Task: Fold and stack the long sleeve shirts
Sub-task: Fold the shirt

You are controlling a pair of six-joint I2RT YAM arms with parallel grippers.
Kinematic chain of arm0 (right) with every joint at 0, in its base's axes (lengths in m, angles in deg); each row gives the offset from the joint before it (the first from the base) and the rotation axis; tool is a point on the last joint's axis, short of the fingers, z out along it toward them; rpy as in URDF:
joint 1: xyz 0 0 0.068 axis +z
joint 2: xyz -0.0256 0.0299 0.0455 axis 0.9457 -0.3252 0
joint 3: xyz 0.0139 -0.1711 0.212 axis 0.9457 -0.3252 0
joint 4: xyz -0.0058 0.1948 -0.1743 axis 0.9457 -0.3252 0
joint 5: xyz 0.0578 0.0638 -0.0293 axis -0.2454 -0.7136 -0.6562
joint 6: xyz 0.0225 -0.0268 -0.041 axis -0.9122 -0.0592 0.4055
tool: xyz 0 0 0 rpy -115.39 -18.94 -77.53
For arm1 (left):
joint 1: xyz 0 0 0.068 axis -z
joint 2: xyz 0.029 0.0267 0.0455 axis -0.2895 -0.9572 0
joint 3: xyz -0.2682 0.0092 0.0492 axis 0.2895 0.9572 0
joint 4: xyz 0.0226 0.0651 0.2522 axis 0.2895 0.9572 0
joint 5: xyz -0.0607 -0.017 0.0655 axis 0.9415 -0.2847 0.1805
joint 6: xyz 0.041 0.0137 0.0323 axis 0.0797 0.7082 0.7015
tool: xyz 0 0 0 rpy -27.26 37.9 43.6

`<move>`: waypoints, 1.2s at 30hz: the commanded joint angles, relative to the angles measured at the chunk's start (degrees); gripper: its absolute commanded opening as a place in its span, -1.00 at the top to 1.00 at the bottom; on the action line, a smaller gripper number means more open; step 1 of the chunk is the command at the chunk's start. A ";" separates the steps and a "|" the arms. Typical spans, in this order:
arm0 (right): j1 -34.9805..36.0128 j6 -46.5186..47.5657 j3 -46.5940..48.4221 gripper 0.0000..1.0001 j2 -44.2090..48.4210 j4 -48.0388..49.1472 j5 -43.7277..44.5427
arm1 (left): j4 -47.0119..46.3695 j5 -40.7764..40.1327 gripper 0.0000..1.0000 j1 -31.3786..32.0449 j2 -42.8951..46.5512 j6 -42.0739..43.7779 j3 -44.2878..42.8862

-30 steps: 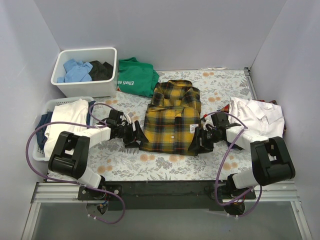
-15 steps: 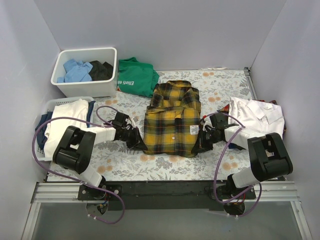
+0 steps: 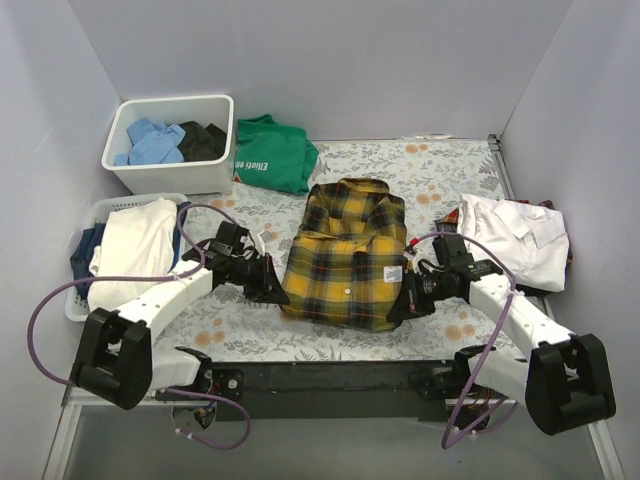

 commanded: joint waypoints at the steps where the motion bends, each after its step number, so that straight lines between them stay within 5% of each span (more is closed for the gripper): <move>1: 0.80 1.05 -0.69 0.97 6.09 -10.03 -5.29 | 8.48 -1.13 1.00 0.24 3.31 0.28 -3.58; 7: 0.80 -3.52 -0.25 0.97 13.30 -11.18 -3.81 | 10.07 -3.33 1.00 0.24 8.05 -2.26 -2.97; 18: 0.80 -7.13 -15.01 0.97 21.23 -12.23 -7.66 | 12.26 0.36 1.00 0.76 17.65 -10.45 9.69; 23: 0.80 -6.78 -6.06 0.97 21.58 -15.04 -3.72 | 15.17 -2.62 1.00 0.76 16.59 -7.64 2.14; 27: 0.80 -5.81 -11.76 0.97 19.12 -14.00 -6.34 | 11.66 -1.32 1.00 0.76 13.26 -8.07 5.63; 36: 0.80 -7.57 -1.94 0.97 20.17 -15.75 -6.09 | 13.85 -5.27 1.00 0.94 12.02 -6.75 -4.11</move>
